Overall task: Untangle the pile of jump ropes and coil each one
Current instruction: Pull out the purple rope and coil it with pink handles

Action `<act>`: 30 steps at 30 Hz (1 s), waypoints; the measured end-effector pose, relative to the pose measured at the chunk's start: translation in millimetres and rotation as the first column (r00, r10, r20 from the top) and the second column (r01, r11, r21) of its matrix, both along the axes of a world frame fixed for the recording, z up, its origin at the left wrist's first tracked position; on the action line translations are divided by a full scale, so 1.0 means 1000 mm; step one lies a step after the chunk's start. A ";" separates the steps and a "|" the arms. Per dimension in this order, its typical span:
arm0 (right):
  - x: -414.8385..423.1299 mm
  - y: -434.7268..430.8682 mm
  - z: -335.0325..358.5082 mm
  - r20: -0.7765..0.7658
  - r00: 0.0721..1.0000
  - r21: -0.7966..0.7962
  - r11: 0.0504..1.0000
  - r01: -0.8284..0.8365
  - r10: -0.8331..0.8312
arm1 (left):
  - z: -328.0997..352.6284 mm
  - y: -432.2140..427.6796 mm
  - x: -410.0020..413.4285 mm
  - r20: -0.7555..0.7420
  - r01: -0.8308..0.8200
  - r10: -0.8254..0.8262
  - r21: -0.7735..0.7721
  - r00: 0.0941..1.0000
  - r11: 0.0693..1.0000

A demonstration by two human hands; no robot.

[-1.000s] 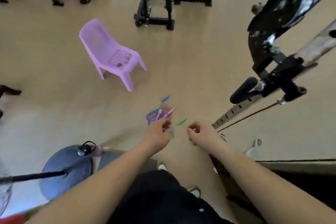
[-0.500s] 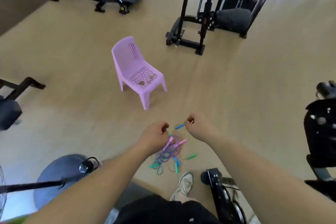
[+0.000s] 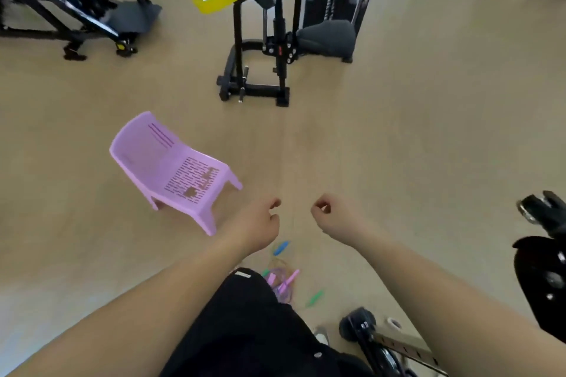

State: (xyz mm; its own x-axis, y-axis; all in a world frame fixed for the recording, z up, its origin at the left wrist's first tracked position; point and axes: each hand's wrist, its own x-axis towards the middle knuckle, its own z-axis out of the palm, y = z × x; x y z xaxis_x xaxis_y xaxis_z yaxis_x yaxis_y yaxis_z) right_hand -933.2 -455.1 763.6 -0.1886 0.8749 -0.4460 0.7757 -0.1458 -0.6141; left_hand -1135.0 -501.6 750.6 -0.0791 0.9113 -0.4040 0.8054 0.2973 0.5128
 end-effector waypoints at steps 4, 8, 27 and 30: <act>-0.006 0.028 -0.013 0.043 0.971 -0.014 0.972 0.235 -0.234 | -0.014 0.080 -0.005 -0.041 0.297 -0.297 -0.007 0.954 0.955; -0.017 0.028 -0.017 0.112 0.858 -0.009 0.862 0.506 -0.502 | -0.026 0.139 -0.010 -0.016 0.627 -0.627 -0.027 0.779 0.779; -0.125 -0.221 -0.052 0.004 0.037 -0.089 0.037 0.995 -0.999 | -0.052 0.044 0.042 -0.036 0.967 -0.968 -0.082 -0.247 -0.243; -0.154 -0.247 -0.067 0.006 -0.136 -0.117 -0.135 0.984 -0.991 | -0.059 0.026 0.054 -0.074 0.919 -0.919 -0.121 -0.387 -0.377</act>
State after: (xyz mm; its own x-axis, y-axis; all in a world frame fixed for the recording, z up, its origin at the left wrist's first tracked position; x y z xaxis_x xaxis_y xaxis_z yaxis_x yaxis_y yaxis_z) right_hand -1087.6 -702.3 696.4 0.8345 0.0729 -0.5462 -0.3201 -0.7427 -0.5882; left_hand -1080.5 -475.5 691.4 0.8341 -0.2239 -0.5041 0.0042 -0.9113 0.4118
